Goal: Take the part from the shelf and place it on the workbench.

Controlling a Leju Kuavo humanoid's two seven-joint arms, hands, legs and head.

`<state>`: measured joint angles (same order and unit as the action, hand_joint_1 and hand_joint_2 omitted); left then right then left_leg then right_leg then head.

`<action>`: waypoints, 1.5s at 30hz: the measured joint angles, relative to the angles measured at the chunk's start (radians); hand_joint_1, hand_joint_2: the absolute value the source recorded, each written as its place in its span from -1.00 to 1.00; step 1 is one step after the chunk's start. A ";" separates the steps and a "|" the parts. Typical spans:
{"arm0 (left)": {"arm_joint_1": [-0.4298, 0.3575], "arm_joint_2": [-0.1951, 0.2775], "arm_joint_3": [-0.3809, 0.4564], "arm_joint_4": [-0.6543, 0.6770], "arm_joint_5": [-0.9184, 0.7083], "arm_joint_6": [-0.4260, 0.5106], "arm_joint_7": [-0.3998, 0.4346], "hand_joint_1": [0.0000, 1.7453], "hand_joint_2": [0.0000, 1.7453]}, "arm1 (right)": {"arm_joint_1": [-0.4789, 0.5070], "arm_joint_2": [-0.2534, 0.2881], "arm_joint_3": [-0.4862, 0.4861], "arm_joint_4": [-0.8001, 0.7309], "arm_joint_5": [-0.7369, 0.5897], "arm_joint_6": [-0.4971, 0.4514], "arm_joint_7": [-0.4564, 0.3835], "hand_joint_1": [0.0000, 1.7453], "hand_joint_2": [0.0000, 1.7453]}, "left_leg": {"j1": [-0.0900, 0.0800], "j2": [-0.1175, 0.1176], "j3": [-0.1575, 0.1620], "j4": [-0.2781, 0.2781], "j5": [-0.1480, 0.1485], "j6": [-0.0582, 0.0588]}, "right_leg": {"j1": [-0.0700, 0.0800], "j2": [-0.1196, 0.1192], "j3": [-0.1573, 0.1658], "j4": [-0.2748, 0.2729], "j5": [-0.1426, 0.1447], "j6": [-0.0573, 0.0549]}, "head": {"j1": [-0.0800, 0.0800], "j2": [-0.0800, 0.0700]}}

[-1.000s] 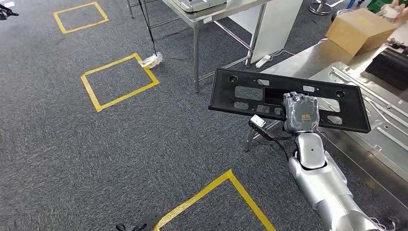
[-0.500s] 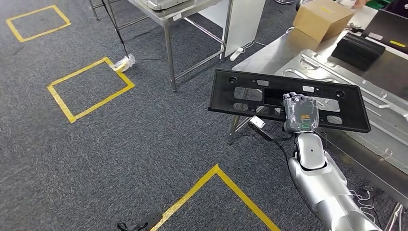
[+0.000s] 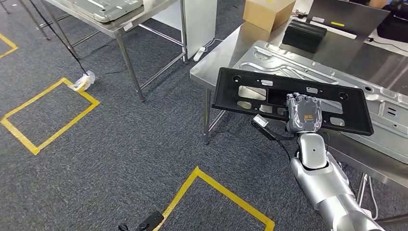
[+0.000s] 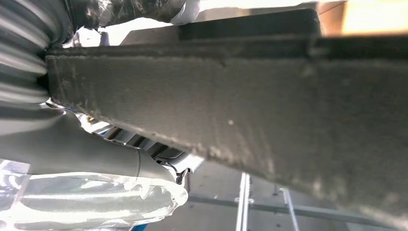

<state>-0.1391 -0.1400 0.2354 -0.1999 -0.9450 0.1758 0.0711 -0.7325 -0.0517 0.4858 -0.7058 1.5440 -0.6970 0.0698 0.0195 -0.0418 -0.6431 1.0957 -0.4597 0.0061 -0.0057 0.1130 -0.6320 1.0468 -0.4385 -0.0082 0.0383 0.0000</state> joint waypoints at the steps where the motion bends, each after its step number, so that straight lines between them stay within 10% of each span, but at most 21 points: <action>1: 0.000 0.000 0.000 0.000 0.000 0.001 -0.002 -1.00 1.00 | 0.000 -0.001 -0.002 0.001 0.000 0.000 0.000 1.00 1.00 | -0.001 -0.010 0.011 -0.025 0.006 0.003 | -0.001 0.010 -0.004 0.005 -0.003 0.005 | 0.000 0.000; 4: 0.002 -0.001 0.001 0.000 0.000 0.003 -0.004 -1.00 1.00 | 0.002 -0.010 -0.007 0.003 0.000 0.000 0.002 1.00 1.00 | -0.004 0.008 0.018 -0.035 0.006 0.020 | -0.004 0.025 -0.010 0.002 -0.002 0.024 | 0.000 0.000; 8: 0.005 -0.006 0.002 0.000 0.000 0.003 -0.008 -1.00 1.00 | -0.003 -0.017 -0.011 0.006 0.000 0.000 0.002 1.00 1.00 | 0.001 0.047 0.032 -0.054 0.009 0.040 | 0.000 -0.086 -0.075 0.136 -0.073 0.044 | 0.010 0.000; 11: 0.012 -0.007 0.004 0.000 0.000 0.005 -0.009 -1.00 1.00 | 0.000 -0.017 -0.012 0.010 0.000 0.000 0.002 1.00 1.00 | 0.001 0.082 0.038 -0.053 0.000 0.042 | -0.009 -0.109 -0.150 0.264 -0.101 0.054 | 0.010 0.000; 15: 0.012 -0.009 0.009 0.000 0.000 0.007 -0.011 -1.00 1.00 | -0.005 -0.017 -0.014 0.013 0.000 0.000 0.003 1.00 1.00 | -0.003 0.126 0.063 -0.055 -0.018 0.032 | 0.003 -0.180 -0.045 0.039 0.022 0.041 | 0.010 0.000; 17: 0.013 -0.010 0.010 0.000 0.000 0.009 -0.011 -1.00 1.00 | -0.009 -0.017 -0.016 0.013 0.000 0.000 0.003 1.00 1.00 | -0.009 0.147 0.072 -0.060 -0.024 0.022 | 0.019 -0.213 -0.021 -0.015 0.031 0.025 | 0.010 0.000; 20: 0.014 -0.010 0.010 0.000 0.001 0.012 -0.011 -1.00 1.00 | -0.008 -0.018 -0.018 0.015 0.002 0.000 0.003 1.00 1.00 | -0.013 0.163 0.082 -0.060 -0.038 0.007 | 0.016 -0.175 -0.015 -0.026 0.033 0.007 | 0.008 0.000; 23: 0.014 -0.010 0.013 0.000 0.002 0.014 -0.010 -1.00 1.00 | -0.010 -0.014 -0.019 0.016 0.005 0.000 0.003 1.00 1.00 | -0.008 0.077 0.028 0.066 -0.106 -0.003 | 0.006 -0.133 -0.005 -0.037 0.037 -0.010 | 0.005 0.000; 26: 0.023 -0.010 0.015 0.000 0.002 0.015 -0.009 -1.00 1.00 | -0.006 -0.007 -0.019 0.018 0.008 0.000 0.003 1.00 1.00 | -0.008 0.048 -0.066 0.224 -0.145 -0.005 | 0.006 -0.083 -0.005 -0.031 0.034 -0.016 | 0.004 0.000; 30: 0.022 -0.009 0.017 0.000 0.003 0.015 -0.009 -1.00 1.00 | -0.004 -0.007 -0.019 0.018 0.011 0.000 0.004 1.00 1.00 | -0.006 0.007 -0.008 0.031 -0.008 0.005 | 0.005 -0.019 -0.009 -0.008 0.022 -0.008 | 0.004 0.000; 34: 0.020 -0.008 0.018 0.000 0.002 0.015 -0.010 -1.00 1.00 | -0.001 -0.008 -0.019 0.017 0.016 0.000 0.017 1.00 1.00 | -0.007 -0.009 0.022 -0.040 0.012 0.017 | -0.002 0.019 -0.022 -0.002 0.022 0.017 | 0.004 0.000; 37: 0.017 -0.010 0.019 0.000 0.000 0.016 -0.011 -1.00 1.00 | 0.001 -0.019 -0.019 0.009 0.018 0.000 0.049 1.00 1.00 | -0.002 0.011 0.034 -0.061 0.022 0.036 | 0.000 -0.038 -0.042 0.041 -0.007 0.035 | 0.009 0.000; 41: 0.022 -0.010 0.024 0.000 -0.001 0.018 -0.007 -1.00 1.00 | 0.001 -0.022 -0.019 0.006 0.021 0.000 0.069 1.00 1.00 | 0.001 0.031 0.038 -0.066 0.021 0.040 | -0.013 -0.106 -0.146 0.251 -0.095 0.053 | 0.013 0.000; 45: 0.024 -0.011 0.027 0.000 0.000 0.019 -0.002 -1.00 1.00 | 0.004 -0.023 -0.018 0.006 0.023 0.000 0.067 1.00 1.00 | 0.003 0.043 0.045 -0.065 0.013 0.028 | -0.023 -0.118 -0.054 0.073 0.005 0.058 | 0.013 0.000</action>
<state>-0.1148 -0.1508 0.2621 -0.1999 -0.9445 0.1946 0.0695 -0.7286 -0.0744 0.4674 -0.6999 1.5669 -0.6970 0.1371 0.0227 0.0012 -0.5978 1.0304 -0.4471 0.0337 -0.0286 -0.0045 -0.6865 1.1193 -0.4334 0.0497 0.0511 0.0000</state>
